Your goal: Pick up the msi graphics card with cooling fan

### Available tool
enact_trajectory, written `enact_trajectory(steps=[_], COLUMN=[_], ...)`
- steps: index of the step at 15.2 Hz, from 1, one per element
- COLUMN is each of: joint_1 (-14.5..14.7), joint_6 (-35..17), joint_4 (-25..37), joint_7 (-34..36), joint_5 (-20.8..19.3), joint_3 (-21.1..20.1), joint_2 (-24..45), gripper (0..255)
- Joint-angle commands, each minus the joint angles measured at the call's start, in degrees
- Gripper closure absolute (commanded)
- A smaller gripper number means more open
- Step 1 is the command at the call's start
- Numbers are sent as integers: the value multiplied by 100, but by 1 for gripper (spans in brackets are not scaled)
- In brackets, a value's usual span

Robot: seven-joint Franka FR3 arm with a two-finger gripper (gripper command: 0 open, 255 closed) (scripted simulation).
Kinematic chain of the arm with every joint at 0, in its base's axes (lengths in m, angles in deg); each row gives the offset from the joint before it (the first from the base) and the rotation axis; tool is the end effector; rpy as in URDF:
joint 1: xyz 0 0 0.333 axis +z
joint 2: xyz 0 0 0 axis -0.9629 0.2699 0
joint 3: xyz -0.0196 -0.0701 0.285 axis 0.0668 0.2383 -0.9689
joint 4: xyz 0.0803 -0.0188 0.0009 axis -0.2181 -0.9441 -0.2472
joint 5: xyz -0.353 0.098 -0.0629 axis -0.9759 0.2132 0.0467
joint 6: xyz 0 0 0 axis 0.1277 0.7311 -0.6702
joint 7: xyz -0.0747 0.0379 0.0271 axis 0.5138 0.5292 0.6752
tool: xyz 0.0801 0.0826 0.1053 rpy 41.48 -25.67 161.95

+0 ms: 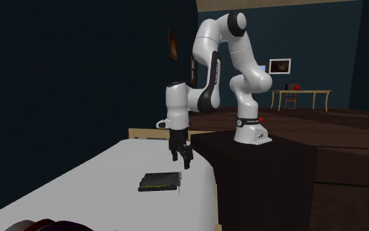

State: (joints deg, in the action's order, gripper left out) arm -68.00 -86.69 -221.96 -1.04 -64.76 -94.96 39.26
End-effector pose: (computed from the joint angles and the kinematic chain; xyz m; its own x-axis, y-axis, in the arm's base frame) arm 0.4586 0.1235 0.0911 0.9800 0.1857 -0.0716 0.1867 -0.9824 0.0072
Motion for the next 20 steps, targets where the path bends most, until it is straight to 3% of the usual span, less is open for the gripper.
enact_trajectory(steps=[1, 9, 10, 20], joint_1=[57, 172, 178, 155], joint_6=[-117, -491, -487, -436], joint_4=[108, 290, 292, 259], joint_7=[45, 137, 144, 125], joint_5=[-50, -170, -170, -155], joint_3=[32, 175, 174, 154], joint_2=[223, 776, 774, 691], gripper=[0, 0, 255, 255])
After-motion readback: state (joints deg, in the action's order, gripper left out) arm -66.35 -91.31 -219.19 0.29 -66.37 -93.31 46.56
